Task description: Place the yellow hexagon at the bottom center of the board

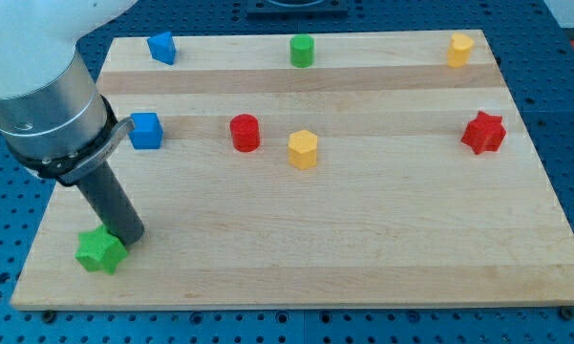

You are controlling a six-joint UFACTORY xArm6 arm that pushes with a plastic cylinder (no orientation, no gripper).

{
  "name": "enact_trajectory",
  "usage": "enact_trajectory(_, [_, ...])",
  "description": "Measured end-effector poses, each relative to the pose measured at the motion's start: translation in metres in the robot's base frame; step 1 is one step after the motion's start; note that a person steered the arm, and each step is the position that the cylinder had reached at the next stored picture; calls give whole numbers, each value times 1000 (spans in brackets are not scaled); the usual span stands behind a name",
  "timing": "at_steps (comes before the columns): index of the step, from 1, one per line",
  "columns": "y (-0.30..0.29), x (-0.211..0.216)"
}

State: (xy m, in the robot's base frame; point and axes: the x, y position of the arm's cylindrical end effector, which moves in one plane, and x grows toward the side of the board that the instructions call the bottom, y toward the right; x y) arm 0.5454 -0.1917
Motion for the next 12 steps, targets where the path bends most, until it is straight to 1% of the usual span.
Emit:
enact_trajectory(1, [31, -26])
enact_trajectory(2, [96, -45])
enact_trajectory(3, [166, -48])
enact_trajectory(4, [222, -52])
enact_trajectory(5, [245, -77])
enact_trajectory(7, [246, -150])
enact_trajectory(8, [233, -157])
enact_trajectory(10, [222, -153])
enact_trajectory(12, [214, -123])
